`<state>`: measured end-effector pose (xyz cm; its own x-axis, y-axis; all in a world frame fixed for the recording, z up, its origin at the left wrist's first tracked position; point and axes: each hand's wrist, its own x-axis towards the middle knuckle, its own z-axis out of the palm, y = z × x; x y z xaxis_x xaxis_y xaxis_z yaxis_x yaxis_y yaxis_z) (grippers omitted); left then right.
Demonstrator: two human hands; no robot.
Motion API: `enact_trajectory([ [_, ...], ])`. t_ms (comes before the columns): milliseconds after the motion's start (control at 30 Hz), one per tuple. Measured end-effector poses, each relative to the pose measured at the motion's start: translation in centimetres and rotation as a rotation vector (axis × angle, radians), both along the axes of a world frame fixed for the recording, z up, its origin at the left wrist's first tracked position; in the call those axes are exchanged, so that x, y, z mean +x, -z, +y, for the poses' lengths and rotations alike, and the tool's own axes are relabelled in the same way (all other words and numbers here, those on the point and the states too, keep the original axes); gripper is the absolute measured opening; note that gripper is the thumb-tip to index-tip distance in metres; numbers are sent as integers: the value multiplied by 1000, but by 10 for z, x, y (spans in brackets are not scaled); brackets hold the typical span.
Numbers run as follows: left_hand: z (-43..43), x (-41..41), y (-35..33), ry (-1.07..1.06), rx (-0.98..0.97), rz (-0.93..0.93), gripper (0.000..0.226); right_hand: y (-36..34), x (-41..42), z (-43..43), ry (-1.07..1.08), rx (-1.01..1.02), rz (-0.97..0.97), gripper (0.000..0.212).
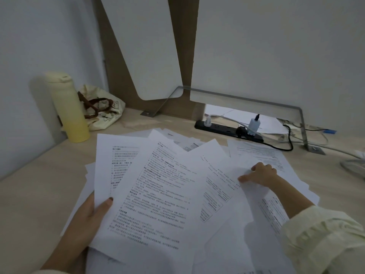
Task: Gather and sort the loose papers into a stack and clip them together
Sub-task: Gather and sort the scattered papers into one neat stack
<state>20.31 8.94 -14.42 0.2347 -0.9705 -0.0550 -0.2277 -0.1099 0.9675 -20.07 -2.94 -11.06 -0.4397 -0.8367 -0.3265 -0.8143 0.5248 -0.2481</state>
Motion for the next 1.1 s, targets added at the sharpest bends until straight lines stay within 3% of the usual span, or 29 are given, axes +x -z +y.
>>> enact_trajectory([
  [133, 1, -1, 0, -9, -8, -15, 39, 3, -7, -7, 8, 0, -148, 88],
  [233, 2, -4, -1, -8, -9, -11, 39, 1, -6, -4, -8, -20, -186, 53],
  [333, 2, -4, -1, -9, -13, -37, 39, -6, 2, 4, -79, -52, -88, 34],
  [367, 1, -3, -1, -11, -15, -43, 39, -10, 6, 5, -114, -101, -81, 29],
  [433, 1, -4, -1, -8, -17, -48, 39, -20, 10, 6, -132, -251, -154, 39],
  [567, 2, -8, -4, -16, -60, -7, 39, -55, 9, 19, 60, -695, -230, 34],
  [633, 1, -9, -6, -34, -86, 15, 41, -67, 5, 32, 216, -898, -402, 28],
  [767, -3, -6, -3, -69, -109, -13, 44, -75, 6, 70, 541, -1119, -1079, 30],
  [867, -4, -3, 1, -88, -97, -19, 47, -58, 13, 93, 693, -1067, -1367, 18],
  [967, -5, -1, 4, -66, -115, 2, 46, -35, 34, 107, 678, -923, -1612, 12],
  [1033, -5, 1, 7, -57, -92, 46, 45, -24, 55, 117, 644, -812, -1648, 9],
  [1100, -5, 2, 10, -59, -72, 81, 44, -18, 80, 130, 558, -685, -1558, 5],
])
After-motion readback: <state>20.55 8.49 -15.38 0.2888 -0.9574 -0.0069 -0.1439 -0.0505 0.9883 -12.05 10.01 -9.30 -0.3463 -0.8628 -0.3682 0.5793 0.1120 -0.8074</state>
